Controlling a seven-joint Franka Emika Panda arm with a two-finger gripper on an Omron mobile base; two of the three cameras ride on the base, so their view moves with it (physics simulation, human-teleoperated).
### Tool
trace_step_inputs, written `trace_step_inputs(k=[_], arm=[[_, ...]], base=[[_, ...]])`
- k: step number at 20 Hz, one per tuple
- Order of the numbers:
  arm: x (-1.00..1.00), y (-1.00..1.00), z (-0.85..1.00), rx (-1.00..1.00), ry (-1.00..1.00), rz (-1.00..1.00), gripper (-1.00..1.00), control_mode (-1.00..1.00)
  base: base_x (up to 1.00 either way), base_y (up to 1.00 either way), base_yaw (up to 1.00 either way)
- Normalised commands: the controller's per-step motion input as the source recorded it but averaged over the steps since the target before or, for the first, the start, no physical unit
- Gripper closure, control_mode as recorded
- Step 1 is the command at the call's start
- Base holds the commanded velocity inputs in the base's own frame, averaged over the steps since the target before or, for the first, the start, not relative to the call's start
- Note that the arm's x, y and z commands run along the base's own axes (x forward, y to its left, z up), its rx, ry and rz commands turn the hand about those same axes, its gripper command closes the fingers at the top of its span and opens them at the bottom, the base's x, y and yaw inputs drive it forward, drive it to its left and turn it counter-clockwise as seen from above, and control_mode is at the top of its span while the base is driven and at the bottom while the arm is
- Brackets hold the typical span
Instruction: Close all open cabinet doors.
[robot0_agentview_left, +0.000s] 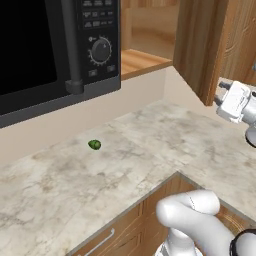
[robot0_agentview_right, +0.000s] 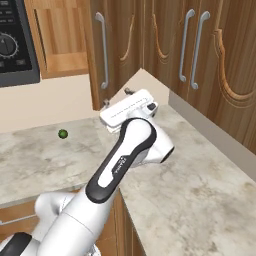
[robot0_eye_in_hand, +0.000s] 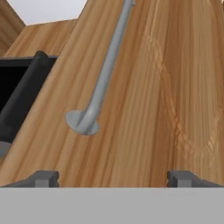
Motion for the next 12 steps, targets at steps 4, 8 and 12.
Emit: trace_step_inputs(k=[4, 8, 12], arm=[[0.13, 0.76, 0.00, 0.00, -0.08, -0.04, -1.00, -1.00], [0.26, 0.66, 0.01, 0.00, -0.04, -0.04, -1.00, -1.00], [0.35, 0.54, 0.07, 0.00, -0.03, -0.03, -1.00, -1.00]], base=[[0.00, 0.00, 0.00], [0.00, 0.00, 0.00], [0.00, 0.00, 0.00]])
